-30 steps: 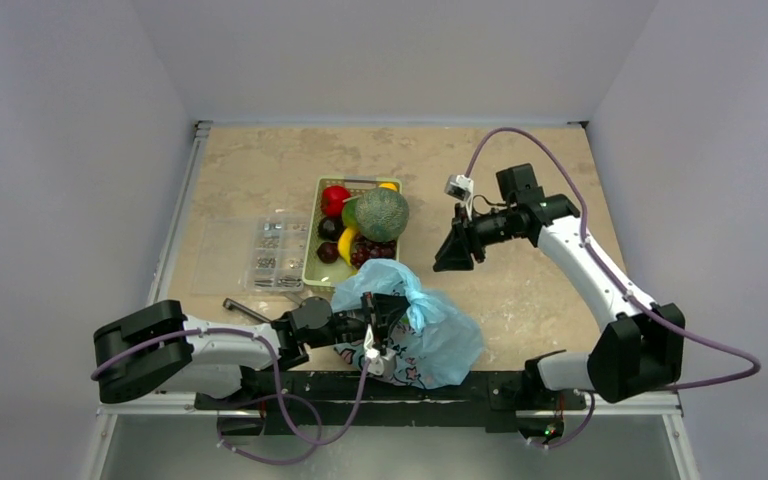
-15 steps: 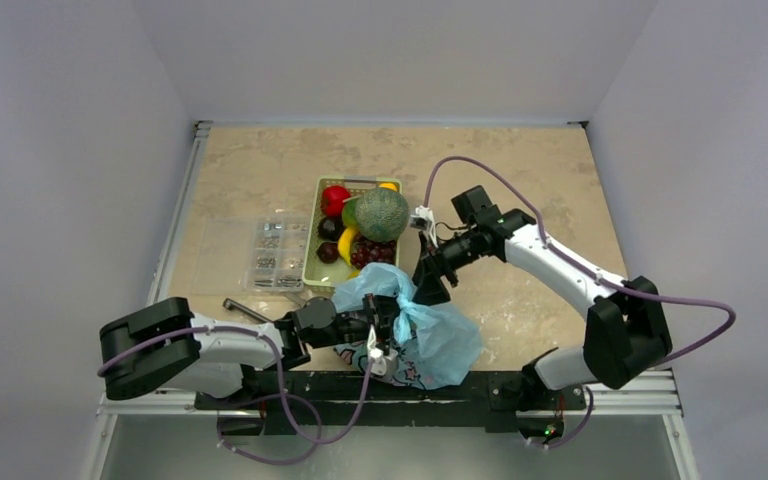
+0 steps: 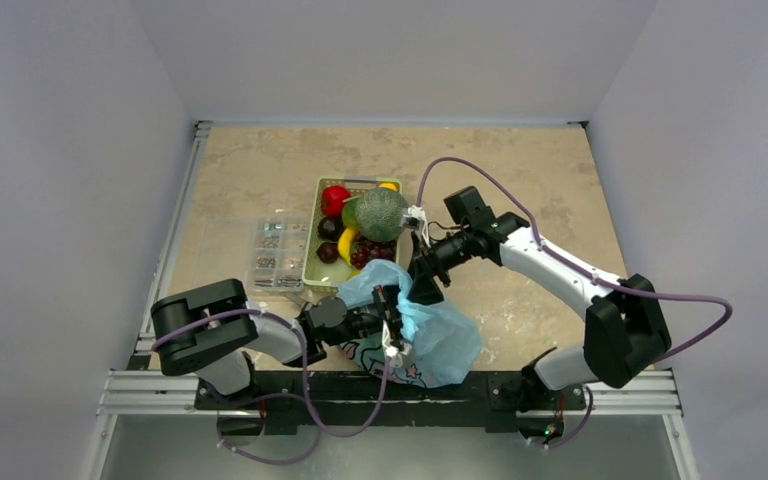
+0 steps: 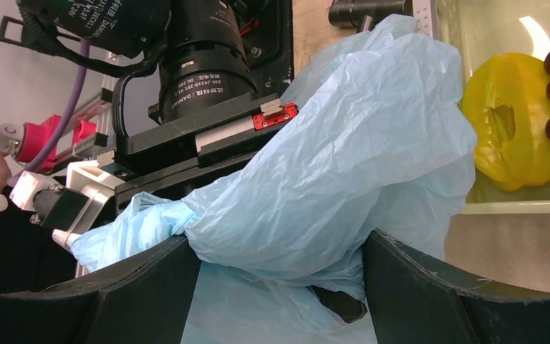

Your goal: Place the fake fruits into the plastic bag and tie a complex knot

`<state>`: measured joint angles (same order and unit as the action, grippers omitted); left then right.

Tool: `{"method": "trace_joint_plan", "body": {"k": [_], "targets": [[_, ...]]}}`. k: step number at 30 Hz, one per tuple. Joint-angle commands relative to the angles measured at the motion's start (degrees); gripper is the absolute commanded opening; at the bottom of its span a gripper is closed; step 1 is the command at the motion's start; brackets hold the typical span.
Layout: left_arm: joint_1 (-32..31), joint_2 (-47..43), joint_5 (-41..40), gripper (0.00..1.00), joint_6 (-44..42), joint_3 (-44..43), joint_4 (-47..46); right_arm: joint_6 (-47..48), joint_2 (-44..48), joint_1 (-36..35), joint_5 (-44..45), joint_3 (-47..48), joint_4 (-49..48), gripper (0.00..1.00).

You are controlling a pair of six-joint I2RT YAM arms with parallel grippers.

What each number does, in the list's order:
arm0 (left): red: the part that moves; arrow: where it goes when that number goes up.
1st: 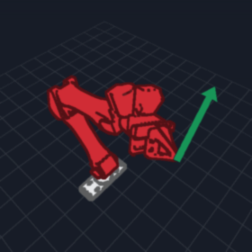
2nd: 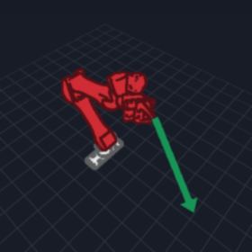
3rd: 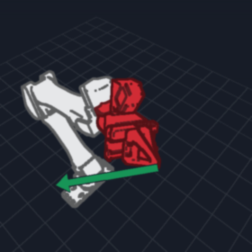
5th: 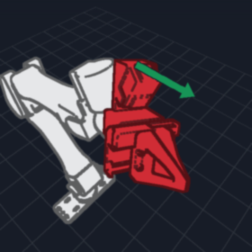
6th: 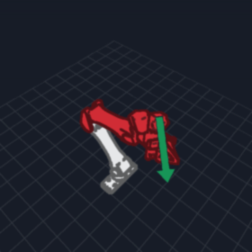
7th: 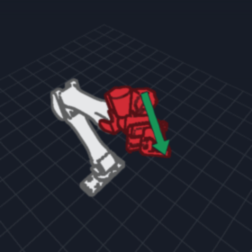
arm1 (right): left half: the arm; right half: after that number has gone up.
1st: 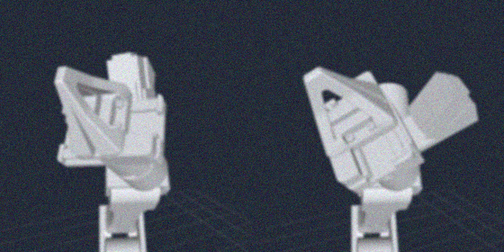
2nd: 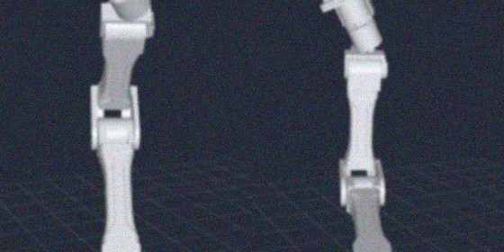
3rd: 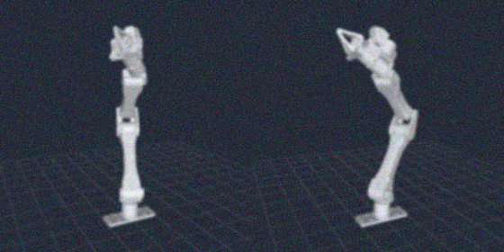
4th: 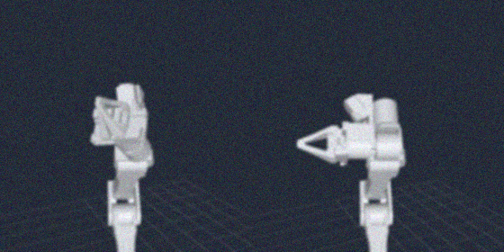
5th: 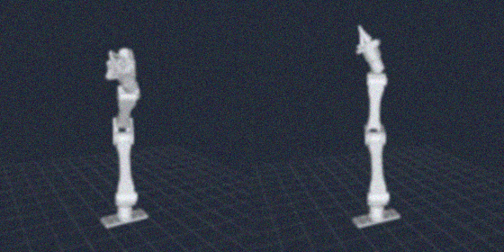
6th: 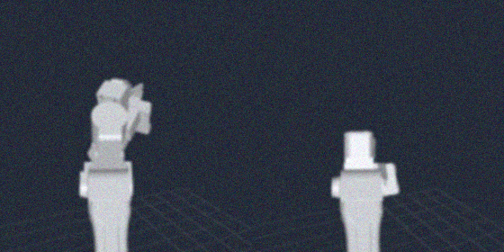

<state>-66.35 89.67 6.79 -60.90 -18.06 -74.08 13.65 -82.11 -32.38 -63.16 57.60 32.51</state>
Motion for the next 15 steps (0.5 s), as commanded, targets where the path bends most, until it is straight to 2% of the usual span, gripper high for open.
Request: {"method": "trace_joint_plan", "body": {"k": [1,6,10,15], "targets": [[-1.4,-2.3,1.9,0.00,-5.9,-4.0,-7.5,-6.7,-0.3,-3.8,-2.4,-0.4,-10.2,0.78],[-1.6,-0.9,0.0,0.00,-10.5,-7.4,-7.6,-11.9,0.5,-6.5,-1.9,-2.5,-16.5,0.78],[-1.6,-1.2,0.5,0.00,-12.1,-6.6,-7.6,-8.4,1.8,-5.9,-2.1,-0.9,-11.5,0.78],[-1.6,-2.6,1.1,0.00,-13.1,-4.2,-7.5,-3.6,2.9,1.4,-3.0,4.7,-3.5,0.81]]}}
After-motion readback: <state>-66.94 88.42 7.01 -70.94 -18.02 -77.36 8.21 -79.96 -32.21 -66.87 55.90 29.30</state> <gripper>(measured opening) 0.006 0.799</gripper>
